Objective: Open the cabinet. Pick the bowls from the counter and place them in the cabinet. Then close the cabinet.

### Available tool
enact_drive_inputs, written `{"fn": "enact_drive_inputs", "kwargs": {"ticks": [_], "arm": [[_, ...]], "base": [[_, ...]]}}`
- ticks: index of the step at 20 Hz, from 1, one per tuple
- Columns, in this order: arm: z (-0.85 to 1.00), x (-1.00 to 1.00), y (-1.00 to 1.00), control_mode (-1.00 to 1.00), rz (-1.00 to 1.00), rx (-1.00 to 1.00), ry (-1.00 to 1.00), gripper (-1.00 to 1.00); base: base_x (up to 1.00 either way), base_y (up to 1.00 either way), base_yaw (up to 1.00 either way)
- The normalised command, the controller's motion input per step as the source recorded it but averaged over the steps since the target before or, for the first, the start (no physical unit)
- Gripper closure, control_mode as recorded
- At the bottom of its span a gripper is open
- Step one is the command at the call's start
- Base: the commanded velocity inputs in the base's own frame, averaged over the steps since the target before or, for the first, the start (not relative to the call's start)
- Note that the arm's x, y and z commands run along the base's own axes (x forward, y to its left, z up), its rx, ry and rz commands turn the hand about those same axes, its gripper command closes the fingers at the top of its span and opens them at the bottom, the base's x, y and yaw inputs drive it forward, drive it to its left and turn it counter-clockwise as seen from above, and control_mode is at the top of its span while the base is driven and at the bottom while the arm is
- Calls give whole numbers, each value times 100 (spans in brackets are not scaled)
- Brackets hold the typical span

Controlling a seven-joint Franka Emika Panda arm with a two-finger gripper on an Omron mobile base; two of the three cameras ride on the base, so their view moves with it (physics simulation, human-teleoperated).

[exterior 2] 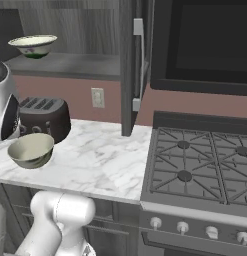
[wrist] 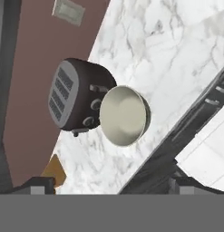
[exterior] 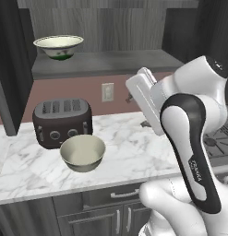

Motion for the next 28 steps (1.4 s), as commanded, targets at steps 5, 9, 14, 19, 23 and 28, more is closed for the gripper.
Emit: {"fn": "enact_drive_inputs", "kwargs": {"ticks": [5, 9, 14, 19, 23, 28], "arm": [[0, 0, -7, -100, 38, -15, -13, -100], [-4, 6, 0, -100, 22, -11, -1, -100], [-17, 6, 2, -100, 5, -15, 5, -100], [-37, 5, -4, -100, 1, -10, 11, -100], [-51, 6, -6, -100, 1, -9, 8, -100], [-53, 14, -8, -100, 2, -6, 9, -100]], "base": [[0, 0, 0], [0, 0, 0], [0, 0, 0], [0, 0, 0], [0, 0, 0], [0, 0, 0]]}}
